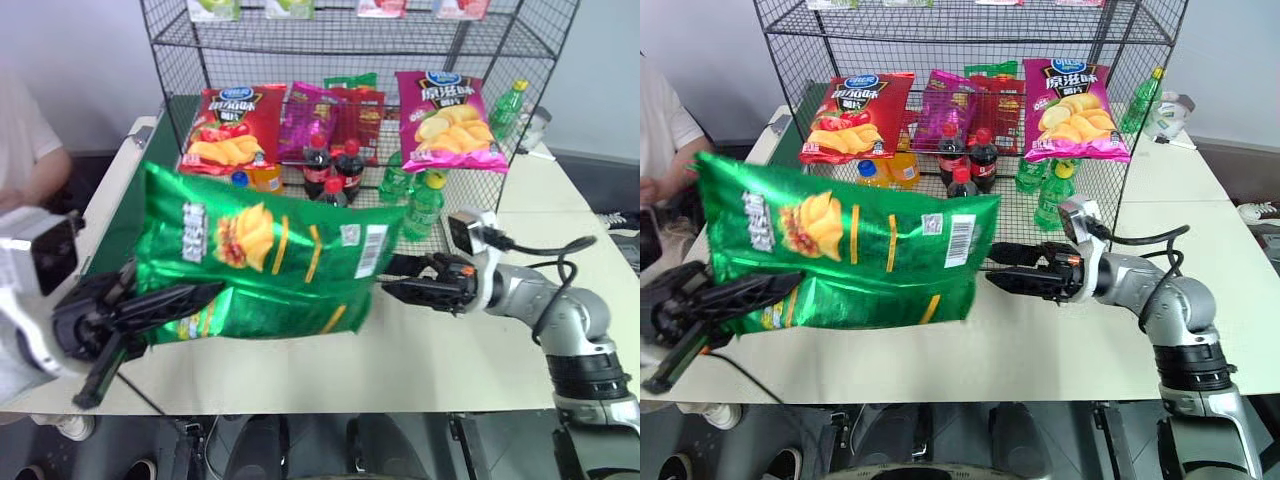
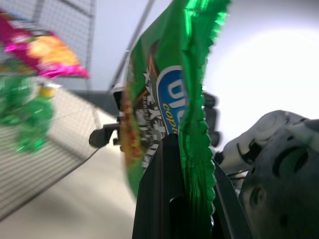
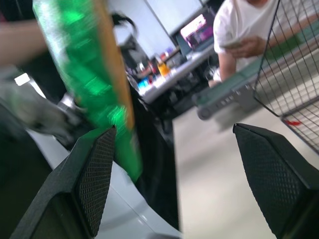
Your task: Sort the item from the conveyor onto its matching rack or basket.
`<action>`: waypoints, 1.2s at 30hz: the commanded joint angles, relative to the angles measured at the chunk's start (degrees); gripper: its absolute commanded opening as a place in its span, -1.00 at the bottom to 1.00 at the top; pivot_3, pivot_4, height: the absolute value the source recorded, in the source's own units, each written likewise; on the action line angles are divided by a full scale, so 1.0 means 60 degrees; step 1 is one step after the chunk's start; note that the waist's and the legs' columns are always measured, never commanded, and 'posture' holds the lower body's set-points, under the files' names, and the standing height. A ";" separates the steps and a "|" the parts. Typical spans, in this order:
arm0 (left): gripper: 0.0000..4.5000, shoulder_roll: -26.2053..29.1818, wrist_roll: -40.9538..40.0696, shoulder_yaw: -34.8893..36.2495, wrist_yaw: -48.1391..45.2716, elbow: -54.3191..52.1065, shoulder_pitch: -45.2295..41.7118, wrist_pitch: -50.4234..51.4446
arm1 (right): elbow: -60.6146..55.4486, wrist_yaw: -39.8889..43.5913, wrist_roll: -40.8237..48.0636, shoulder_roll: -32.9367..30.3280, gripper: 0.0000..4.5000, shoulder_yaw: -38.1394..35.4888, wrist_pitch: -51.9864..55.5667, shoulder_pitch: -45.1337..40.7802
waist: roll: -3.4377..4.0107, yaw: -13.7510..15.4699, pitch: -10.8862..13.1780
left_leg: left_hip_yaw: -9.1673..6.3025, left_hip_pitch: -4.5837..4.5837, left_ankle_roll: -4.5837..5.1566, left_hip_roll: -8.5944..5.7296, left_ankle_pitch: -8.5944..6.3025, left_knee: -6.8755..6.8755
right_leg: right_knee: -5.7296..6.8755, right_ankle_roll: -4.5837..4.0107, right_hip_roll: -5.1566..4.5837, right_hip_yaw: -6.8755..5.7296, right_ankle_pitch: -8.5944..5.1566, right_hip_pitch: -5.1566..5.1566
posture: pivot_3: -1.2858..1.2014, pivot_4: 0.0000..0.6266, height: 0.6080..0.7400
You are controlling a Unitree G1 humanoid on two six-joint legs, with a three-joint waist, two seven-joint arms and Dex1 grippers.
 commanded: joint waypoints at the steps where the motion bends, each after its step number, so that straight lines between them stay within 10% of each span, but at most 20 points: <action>1: -0.99 -0.0222 -0.0192 -0.0677 0.0062 0.0798 -0.1179 0.0359 | -0.0468 -0.0492 0.0319 0.0120 0.74 -0.0486 -0.0017 0.0205 | 0.0000 -0.0060 0.0000 | 0.0001 0.0000 0.0001 0.0001 0.0000 0.0000 | 0.0002 0.0001 0.0009 0.0005 0.0000 -0.0002 | 0.03 -0.52 0.98; 33: -0.99 -0.3616 0.3527 -0.3368 -0.1751 0.3248 -0.4028 0.1690 | -0.2024 -0.1359 0.0603 0.1167 0.74 0.0873 -0.0159 0.0023 | -0.0004 0.0059 0.0002 | 0.0003 -0.0019 0.0001 0.0009 0.0001 0.0012 | 0.0005 0.0011 0.0038 0.0025 0.0000 -0.0023 | 0.03 -0.52 0.98; 36: -1.00 -0.3620 0.3729 -0.3372 -0.1892 0.3251 -0.4048 0.1739 | -0.1849 -0.1445 0.0554 0.1201 0.36 0.0872 -0.0147 -0.0007 | -0.0004 0.0060 0.0002 | 0.0003 -0.0019 0.0001 0.0009 0.0001 0.0012 | 0.0005 0.0011 0.0038 0.0025 0.0000 -0.0022 | 0.03 -0.52 0.98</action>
